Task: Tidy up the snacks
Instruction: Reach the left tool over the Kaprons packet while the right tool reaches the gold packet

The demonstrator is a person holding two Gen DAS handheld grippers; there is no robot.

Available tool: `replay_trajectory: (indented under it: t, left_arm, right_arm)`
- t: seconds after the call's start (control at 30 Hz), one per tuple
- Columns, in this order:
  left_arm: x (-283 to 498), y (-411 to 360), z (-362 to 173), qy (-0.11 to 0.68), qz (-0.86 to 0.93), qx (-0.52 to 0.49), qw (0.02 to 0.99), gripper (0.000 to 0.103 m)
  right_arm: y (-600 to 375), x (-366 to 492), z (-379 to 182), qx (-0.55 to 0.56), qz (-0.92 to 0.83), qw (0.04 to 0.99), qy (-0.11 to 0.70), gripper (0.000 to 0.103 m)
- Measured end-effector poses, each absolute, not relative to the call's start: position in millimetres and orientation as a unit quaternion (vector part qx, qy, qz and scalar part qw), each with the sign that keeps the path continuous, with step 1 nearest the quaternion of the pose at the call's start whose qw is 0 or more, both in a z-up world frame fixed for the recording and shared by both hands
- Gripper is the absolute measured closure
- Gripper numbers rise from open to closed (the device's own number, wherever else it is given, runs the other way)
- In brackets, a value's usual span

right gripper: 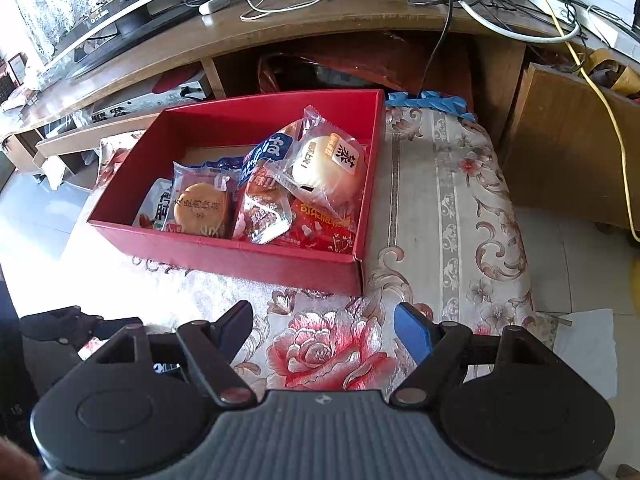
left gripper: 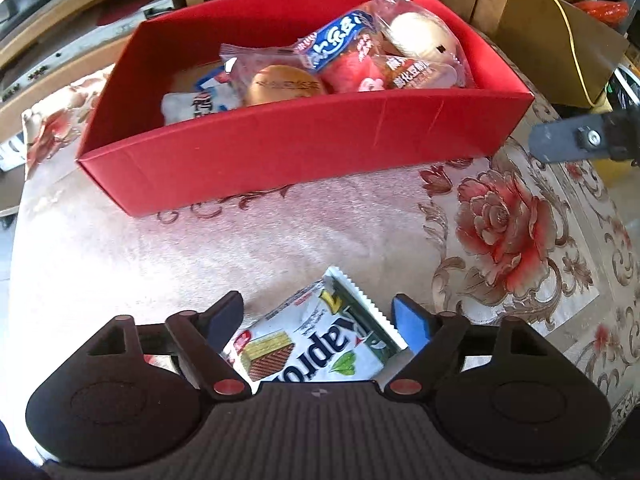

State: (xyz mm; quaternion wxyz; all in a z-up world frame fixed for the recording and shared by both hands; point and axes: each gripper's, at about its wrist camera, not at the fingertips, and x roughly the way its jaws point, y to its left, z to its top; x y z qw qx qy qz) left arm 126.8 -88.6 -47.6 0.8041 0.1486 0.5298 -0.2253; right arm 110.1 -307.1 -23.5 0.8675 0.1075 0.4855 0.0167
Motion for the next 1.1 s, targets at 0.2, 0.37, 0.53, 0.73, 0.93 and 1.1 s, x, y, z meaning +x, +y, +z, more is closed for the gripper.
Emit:
replay_trajectory:
  t: [0.2, 0.37, 0.53, 0.73, 0.93, 1.1]
  left_arm:
    - [122.0, -70.1, -54.7, 0.528, -0.231, 0.169, 0.799, 0.012]
    - [128.3, -44.5, -44.8, 0.531, -0.222, 0.128, 0.808, 0.012]
    - [137.9, -22.7, -29.1, 0.525, -0.208, 0.069, 0.823, 0.012]
    - [135.3, -12.7, -16.0, 0.516, -0.213, 0.047, 0.828, 0.011]
    - [137.6, -6.0, -13.3, 0.516, -0.216, 0.027, 0.828, 0.01]
    - [137.5, -7.7, -9.3, 0.51, -0.233, 0.013, 0.828, 0.01]
  right_arm:
    - [-289.1, 81.3, -23.8, 0.102, 0.034, 0.867, 0.487, 0.025]
    - [-263.4, 43.6, -33.9, 0.098, 0.055, 0.855, 0.506, 0.023]
    - [-219.2, 25.4, -55.9, 0.086, 0.071, 0.835, 0.539, 0.023]
    - [-181.3, 26.9, -79.8, 0.131, 0.07, 0.81, 0.568, 0.021]
    - [-156.1, 21.7, -84.6, 0.113, 0.031, 0.825, 0.554, 0.012]
    - [-143.6, 24.1, -91.8, 0.104, 0.008, 0.816, 0.568, 0.0]
